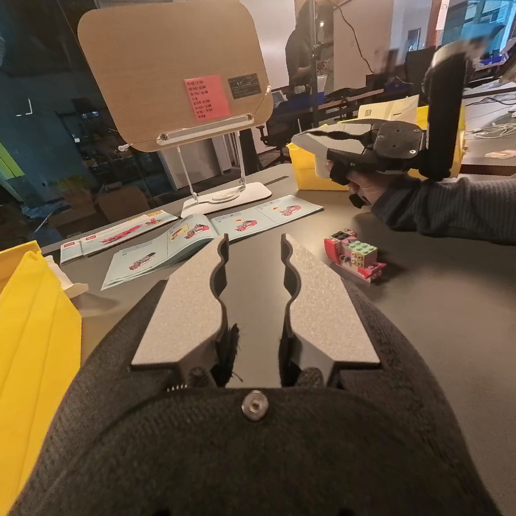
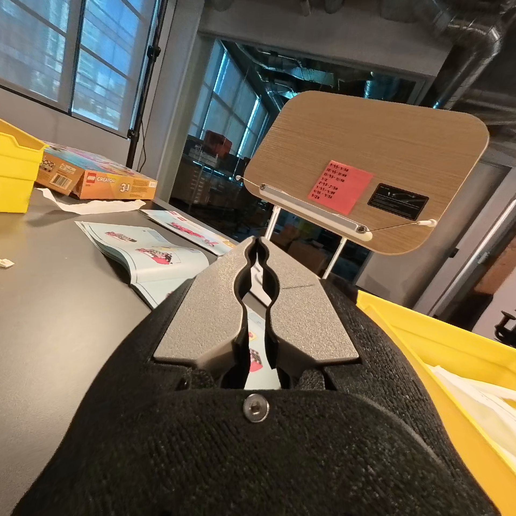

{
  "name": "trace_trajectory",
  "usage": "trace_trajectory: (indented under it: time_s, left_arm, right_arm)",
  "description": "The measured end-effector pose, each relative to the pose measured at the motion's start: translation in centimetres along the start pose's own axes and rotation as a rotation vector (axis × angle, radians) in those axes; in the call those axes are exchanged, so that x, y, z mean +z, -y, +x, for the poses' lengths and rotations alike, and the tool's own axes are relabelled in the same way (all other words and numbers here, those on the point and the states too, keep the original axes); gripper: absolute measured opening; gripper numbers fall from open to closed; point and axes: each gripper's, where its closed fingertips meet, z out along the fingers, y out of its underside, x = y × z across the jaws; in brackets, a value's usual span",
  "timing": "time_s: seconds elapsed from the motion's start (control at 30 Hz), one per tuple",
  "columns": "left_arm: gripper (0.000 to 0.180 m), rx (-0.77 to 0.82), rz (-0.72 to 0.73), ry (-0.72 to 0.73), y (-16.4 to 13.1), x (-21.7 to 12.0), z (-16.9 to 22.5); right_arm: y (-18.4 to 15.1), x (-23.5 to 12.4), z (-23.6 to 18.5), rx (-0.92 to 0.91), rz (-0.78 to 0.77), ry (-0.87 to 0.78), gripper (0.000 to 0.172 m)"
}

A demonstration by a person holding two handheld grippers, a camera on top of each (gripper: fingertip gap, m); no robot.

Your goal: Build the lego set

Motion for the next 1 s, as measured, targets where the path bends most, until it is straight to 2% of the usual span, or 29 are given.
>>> trace_trajectory:
  time_s: [0.5, 0.6, 0.77, 1.0]
  left_arm:
    - [0.035, -0.055, 0.014, -0.049, 0.3, -0.1, 0.6]
    - [0.035, -0.057, 0.020, -0.069, 0.5, -0.2, 1.0]
    - [0.035, -0.046, 0.023, -0.079, 0.6, -0.1, 1.4]
    - [0.035, -0.007, 0.020, -0.072, 0.6, 0.0, 1.6]
  right_arm:
    - [-1.3, 0.3, 0.8, -0.105, -0.089, -0.095, 0.000]
    - [-0.9, 0.3, 1.0, -0.075, -0.043, -0.073, 0.000]
    - [-1.8, 0.3, 2.7, -0.025, -0.076, -0.131, 0.000]
    - [-1.5, 0.1, 2.4, -0.045, -0.065, -0.123, 0.000]
